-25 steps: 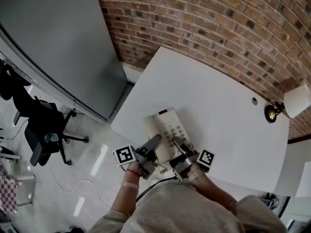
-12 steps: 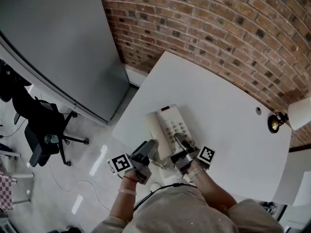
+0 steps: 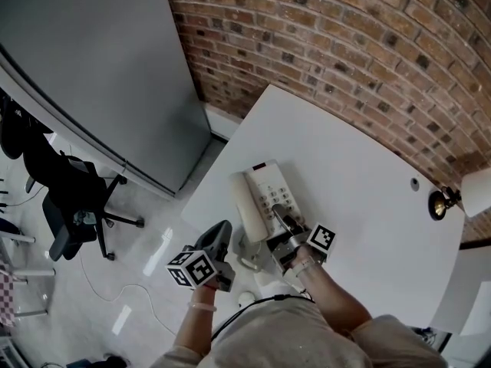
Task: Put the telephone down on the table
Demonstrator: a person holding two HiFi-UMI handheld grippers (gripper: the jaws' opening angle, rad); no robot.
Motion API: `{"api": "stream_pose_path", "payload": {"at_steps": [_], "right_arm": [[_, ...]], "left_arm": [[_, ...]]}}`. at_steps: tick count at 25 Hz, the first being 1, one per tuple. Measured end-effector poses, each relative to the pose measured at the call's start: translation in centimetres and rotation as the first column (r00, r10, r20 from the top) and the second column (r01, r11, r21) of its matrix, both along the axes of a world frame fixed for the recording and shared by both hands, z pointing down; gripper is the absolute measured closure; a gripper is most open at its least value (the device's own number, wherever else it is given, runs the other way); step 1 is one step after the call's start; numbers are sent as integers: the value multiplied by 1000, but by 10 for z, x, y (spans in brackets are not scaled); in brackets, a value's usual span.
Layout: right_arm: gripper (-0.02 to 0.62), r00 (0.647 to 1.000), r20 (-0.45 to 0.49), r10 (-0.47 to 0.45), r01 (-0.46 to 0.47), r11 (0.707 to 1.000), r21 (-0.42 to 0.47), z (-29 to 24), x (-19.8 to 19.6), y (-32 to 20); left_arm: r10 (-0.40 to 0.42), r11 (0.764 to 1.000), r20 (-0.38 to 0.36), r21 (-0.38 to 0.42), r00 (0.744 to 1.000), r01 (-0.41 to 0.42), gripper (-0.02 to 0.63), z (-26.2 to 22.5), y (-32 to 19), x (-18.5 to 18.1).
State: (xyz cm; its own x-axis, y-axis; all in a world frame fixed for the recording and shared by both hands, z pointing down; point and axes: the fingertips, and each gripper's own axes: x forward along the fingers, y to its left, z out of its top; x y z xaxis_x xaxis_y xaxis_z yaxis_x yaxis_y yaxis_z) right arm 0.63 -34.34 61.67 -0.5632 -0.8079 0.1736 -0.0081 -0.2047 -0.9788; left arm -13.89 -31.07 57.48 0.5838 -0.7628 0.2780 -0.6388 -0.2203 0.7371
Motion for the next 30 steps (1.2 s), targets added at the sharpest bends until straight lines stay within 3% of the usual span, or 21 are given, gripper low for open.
{"api": "stream_pose_path", "payload": {"at_steps": [8, 19, 30], "right_arm": [[426, 1000, 3, -22, 22, 1000, -15, 2, -12, -27], [425, 997, -69, -45, 39, 995, -92, 9, -16, -52], [403, 969, -229, -94, 53, 983, -178, 6, -5, -46]], "left_arm": [[3, 1000, 67, 18, 998, -4, 600, -2, 0, -1], [-40, 999, 52, 1, 998, 41, 600, 0, 5, -12], [-18, 1000, 58, 3, 998, 17, 600, -4, 8, -7]]}}
